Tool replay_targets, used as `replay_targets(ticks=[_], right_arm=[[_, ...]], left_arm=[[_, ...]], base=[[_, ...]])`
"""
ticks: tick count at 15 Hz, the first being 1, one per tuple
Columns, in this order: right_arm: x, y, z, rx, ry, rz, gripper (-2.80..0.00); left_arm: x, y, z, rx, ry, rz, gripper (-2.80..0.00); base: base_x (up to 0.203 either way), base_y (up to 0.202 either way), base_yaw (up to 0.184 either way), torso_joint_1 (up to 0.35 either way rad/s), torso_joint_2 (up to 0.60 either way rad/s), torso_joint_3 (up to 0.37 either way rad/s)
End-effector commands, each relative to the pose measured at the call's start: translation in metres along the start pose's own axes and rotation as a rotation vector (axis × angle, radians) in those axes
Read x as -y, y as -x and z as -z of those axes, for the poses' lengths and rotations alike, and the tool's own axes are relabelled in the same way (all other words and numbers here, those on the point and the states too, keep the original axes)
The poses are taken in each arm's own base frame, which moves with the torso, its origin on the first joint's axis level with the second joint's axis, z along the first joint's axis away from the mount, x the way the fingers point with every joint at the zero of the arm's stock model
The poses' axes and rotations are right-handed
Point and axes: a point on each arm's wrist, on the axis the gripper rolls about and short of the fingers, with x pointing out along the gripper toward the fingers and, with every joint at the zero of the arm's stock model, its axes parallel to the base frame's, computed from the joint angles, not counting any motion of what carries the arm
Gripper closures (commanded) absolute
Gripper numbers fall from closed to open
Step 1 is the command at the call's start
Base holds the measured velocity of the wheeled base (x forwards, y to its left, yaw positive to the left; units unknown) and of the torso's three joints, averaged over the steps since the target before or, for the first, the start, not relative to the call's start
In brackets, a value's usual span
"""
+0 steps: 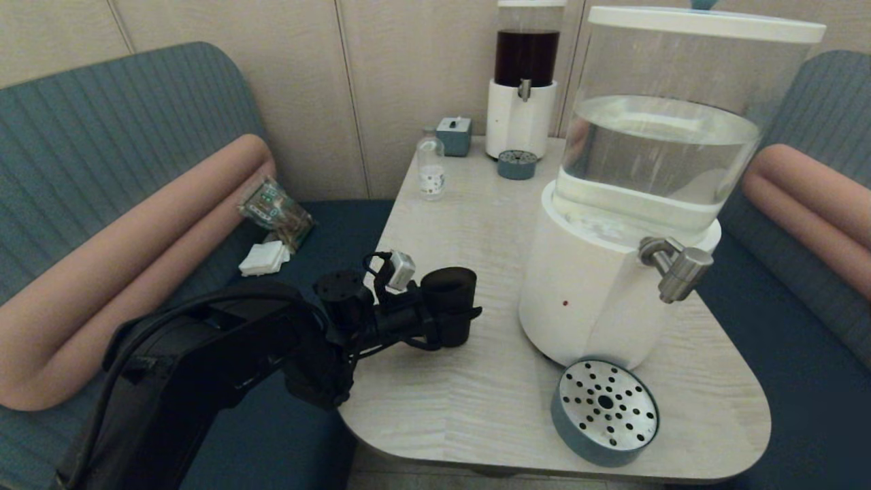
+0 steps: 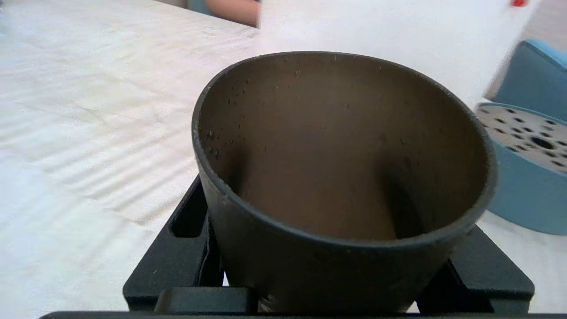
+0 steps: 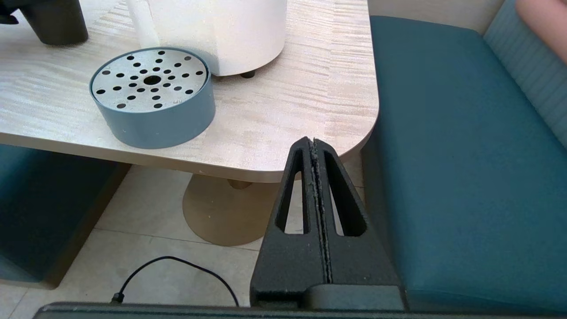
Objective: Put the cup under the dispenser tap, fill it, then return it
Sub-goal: Pick up the cup, then place it under the water dispenser
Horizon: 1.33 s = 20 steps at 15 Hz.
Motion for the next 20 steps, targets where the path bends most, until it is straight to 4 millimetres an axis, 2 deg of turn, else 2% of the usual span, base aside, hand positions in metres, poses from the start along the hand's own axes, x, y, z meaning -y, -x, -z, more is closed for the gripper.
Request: replay_targets(ticks=[1,4,8,13,16,20], right_arm=[[0.000,0.000,0.000,-0.001,0.001,-0.001,0.00],[0.000,0.000,0.000,0.001,0.001,-0.001,0.00],[0.000,0.000,0.000,0.001,0.001,-0.001,0.00],[0.000,0.000,0.000,-0.001,0.001,-0.001,0.00],[0.000,0.000,0.000,-0.001,0.001,-0.001,0.00],[0.000,0.000,0.000,-0.001,0.001,-0.001,0.00]], left_arm=[[0.009,0.000,-0.007,-0.001,0.000,0.015,0.00],[0.039,-0.001,-0.025,-0.016,0.018,0.060,0.00],[0.108,-0.019,-0.057,0.000,0.031,0.165,0.00],[0.172,-0.045,-0.070,0.030,0.064,0.232,0.00],[0.185,-0.058,-0.063,0.035,0.081,0.245,0.00],[0.183,-0.074,-0.052,0.047,0.080,0.249,0.00]], base=[[0.000,0.000,0.000,0.000,0.00,0.000],[0.000,0.000,0.000,0.000,0.00,0.000],[0.000,0.000,0.000,0.000,0.00,0.000],[0.000,0.000,0.000,0.000,0.00,0.000],[0.000,0.000,0.000,0.000,0.00,0.000],[0.000,0.000,0.000,0.000,0.00,0.000]])
